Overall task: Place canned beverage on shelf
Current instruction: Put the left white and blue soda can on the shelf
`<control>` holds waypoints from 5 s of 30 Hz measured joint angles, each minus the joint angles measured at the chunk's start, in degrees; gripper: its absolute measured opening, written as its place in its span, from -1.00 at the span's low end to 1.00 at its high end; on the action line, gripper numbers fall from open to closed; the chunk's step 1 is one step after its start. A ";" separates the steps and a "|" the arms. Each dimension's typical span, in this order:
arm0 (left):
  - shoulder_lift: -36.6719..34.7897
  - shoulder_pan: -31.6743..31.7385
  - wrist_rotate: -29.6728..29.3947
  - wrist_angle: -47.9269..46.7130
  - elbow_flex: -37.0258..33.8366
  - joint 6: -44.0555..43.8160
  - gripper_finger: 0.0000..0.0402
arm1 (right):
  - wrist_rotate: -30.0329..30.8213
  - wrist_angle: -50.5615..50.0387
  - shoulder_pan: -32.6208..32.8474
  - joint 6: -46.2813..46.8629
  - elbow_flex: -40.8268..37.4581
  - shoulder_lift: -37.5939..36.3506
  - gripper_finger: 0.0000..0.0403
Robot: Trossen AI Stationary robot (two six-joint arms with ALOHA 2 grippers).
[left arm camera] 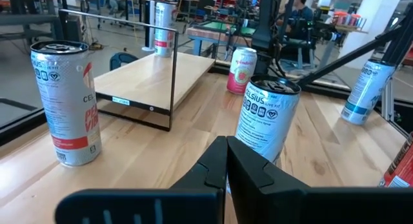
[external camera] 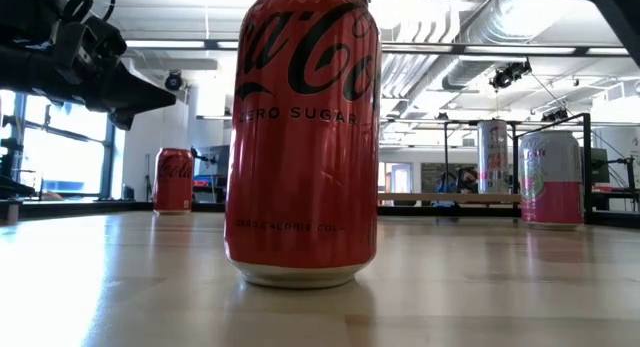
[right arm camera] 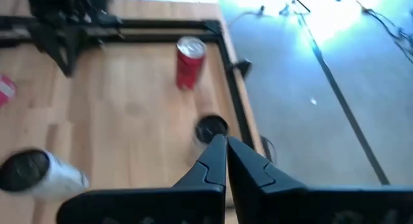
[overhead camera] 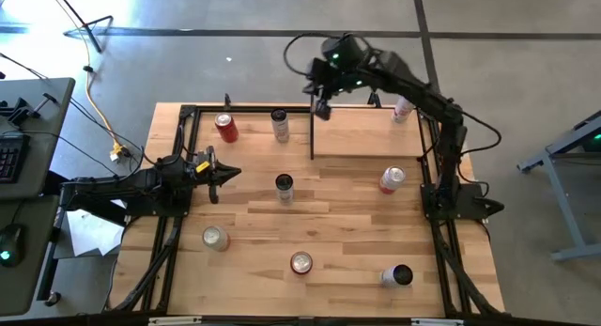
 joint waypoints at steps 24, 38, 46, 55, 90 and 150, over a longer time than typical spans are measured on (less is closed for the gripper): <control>0.06 0.00 -0.20 -0.30 0.00 0.57 -1.00 | 3.63 17.57 13.82 3.07 -0.07 15.78 -1.00; 0.37 0.00 -0.59 -0.07 0.00 0.69 -1.00 | 7.53 39.75 16.91 8.95 -28.79 3.05 -1.00; 0.37 0.00 -0.88 -0.02 0.00 0.94 -1.00 | 11.75 58.03 20.54 14.61 -56.62 -12.77 -1.00; 0.37 0.02 -2.12 -0.02 0.00 0.96 -1.00 | 11.36 67.49 25.64 17.83 -76.66 -24.18 -1.00; 1.97 0.00 -2.76 0.11 0.00 0.82 -1.00 | 13.22 72.29 26.70 17.98 -68.26 -9.88 0.51; 2.64 0.00 -2.70 0.05 0.00 -0.15 -1.00 | 10.41 75.20 27.28 20.39 -65.81 -10.45 0.21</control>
